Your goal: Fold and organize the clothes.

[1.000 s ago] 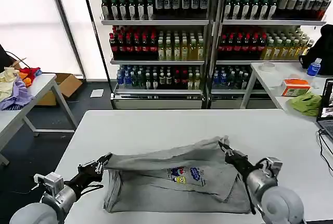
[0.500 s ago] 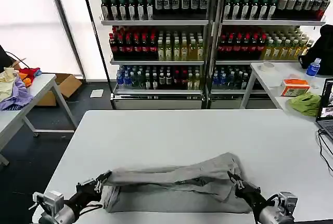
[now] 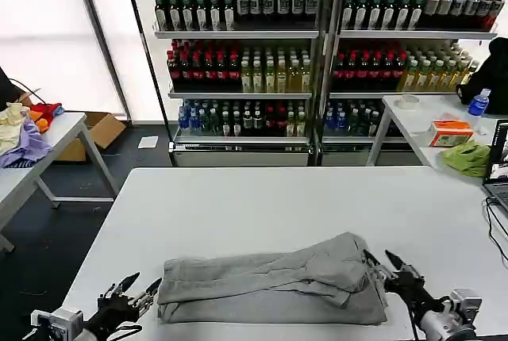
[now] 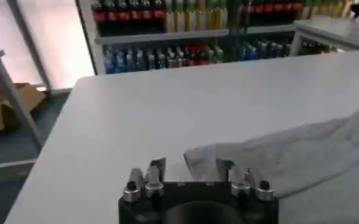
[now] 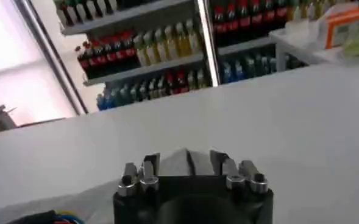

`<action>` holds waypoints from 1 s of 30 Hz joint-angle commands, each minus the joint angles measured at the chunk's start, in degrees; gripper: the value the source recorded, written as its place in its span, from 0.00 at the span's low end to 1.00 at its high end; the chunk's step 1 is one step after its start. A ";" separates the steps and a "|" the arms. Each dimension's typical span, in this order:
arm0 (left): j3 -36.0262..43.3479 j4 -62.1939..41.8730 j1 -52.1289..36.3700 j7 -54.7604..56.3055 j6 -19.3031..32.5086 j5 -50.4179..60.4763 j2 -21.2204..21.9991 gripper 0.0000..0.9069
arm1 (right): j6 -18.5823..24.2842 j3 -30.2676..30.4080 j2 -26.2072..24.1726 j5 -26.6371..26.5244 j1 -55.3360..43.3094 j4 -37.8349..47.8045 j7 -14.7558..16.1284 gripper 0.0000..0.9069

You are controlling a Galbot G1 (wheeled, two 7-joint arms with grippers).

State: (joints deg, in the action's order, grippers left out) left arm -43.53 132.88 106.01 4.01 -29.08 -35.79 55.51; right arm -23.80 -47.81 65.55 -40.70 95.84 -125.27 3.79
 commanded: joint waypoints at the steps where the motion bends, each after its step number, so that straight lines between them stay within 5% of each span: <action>1: 9.55 -0.26 -0.97 6.46 5.20 1.20 8.67 1.00 | 17.39 -5.37 1.22 6.14 0.96 4.61 9.21 1.00; 6: 17.83 -4.32 -7.31 12.45 2.68 7.41 16.21 1.00 | 17.30 -3.88 1.99 9.33 0.73 5.94 7.92 1.00; 17: 21.77 -10.99 -11.08 13.39 5.17 10.62 18.37 0.98 | 16.84 -2.30 1.89 9.65 0.83 6.19 7.47 1.00; 20: 21.45 -12.27 -11.12 13.03 5.42 11.10 18.01 0.33 | 16.85 -2.71 1.78 9.14 1.21 6.12 7.52 1.00; 25: 21.11 -13.02 -10.42 11.86 6.44 14.12 18.05 0.04 | 16.99 -3.76 1.43 7.77 2.16 5.97 7.65 1.00; 30: 21.17 -12.52 -8.69 10.67 7.97 16.58 18.62 0.01 | 16.89 -4.03 1.23 6.73 2.27 5.87 7.40 1.00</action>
State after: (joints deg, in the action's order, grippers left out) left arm -24.24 122.32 97.23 14.74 -22.51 -23.18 72.66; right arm -7.96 -51.26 66.75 -33.17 97.75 -119.83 10.95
